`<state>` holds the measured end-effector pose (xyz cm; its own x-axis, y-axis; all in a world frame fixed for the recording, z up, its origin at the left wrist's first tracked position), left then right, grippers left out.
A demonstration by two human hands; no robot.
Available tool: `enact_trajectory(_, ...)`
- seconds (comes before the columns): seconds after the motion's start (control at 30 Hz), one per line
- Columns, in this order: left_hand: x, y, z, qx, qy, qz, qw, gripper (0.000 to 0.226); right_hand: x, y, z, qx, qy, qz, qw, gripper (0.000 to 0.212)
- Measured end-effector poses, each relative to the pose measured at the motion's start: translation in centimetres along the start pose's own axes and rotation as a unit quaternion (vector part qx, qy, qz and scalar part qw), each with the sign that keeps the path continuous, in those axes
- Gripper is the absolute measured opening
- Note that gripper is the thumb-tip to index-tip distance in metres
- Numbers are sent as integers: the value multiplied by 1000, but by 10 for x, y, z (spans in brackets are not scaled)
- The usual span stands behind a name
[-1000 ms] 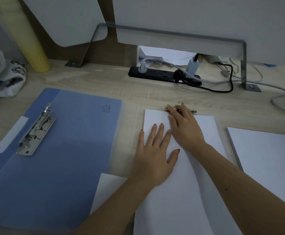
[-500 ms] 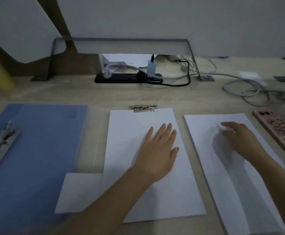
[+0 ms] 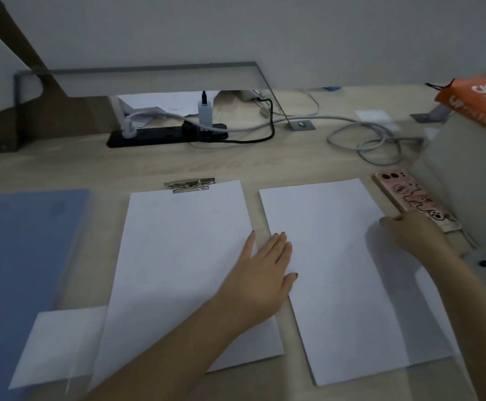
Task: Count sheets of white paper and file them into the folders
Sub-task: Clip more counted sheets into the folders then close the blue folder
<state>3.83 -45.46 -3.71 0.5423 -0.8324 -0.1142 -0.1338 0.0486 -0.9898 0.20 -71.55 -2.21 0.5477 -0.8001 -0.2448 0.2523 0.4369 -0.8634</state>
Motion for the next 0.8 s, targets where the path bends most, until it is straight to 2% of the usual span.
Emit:
enact_trajectory(0.03, -2, 3, 1, 1, -11, 11, 1000, 66, 1, 0, 0, 3, 6, 1, 1000, 42)
enact_trajectory(0.1, -1, 8, 4, 10, -21, -15, 1000, 70, 1, 0, -1, 16, 7, 11, 1000, 45)
enact_trajectory(0.2, -6, 0, 4, -2, -23, -33, 999, 71, -2, -1, 2, 46, -20, 27, 998, 32)
enact_trajectory(0.33, -6, 1, -1, -85, 8, -10, 996, 67, -12, -9, 3, 146, -72, 29, 986, 14)
enact_trajectory(0.43, -4, -1, 1, -185, -26, -31, 982, 60, -20, -17, 4, 228, -105, 35, 967, 14)
enact_trajectory(0.5, -1, -13, 3, -337, -72, -76, 936, 58, -22, -28, 4, 283, -98, 33, 954, 14)
enact_trajectory(0.53, 2, -19, 4, -429, -92, -104, 892, 50, -21, -35, 4, 308, -91, 32, 946, 15)
enact_trajectory(0.63, 11, -33, 6, -657, -152, -141, 725, 26, -24, -56, 11, 373, -82, 40, 923, 11)
enact_trajectory(0.67, 14, -34, 5, -706, -166, -128, 677, 30, -27, -62, 16, 391, -84, 44, 915, 11)
enact_trajectory(0.7, 17, -36, 4, -738, -170, -112, 643, 46, -31, -67, 23, 408, -87, 45, 908, 13)
enact_trajectory(0.73, 18, -39, 3, -752, -173, -101, 628, 59, -34, -70, 28, 417, -91, 45, 903, 14)
enact_trajectory(0.77, 17, -45, 4, -752, -172, -103, 628, 62, -36, -73, 33, 422, -90, 41, 901, 12)
enact_trajectory(0.8, 14, -53, 8, -742, -167, -119, 638, 56, -39, -74, 38, 424, -87, 32, 901, 9)
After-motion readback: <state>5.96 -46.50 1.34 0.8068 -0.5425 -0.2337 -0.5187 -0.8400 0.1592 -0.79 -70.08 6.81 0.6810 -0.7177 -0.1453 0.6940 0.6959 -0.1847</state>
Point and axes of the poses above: each hand's wrist, its own x-axis towards the middle knuckle, its own y-axis out of the palm, z = x × y, the point moved 6 cm from there along x, towards the middle knuckle, and after that the axes turned 3 degrees about y, right-handed, at the moved point
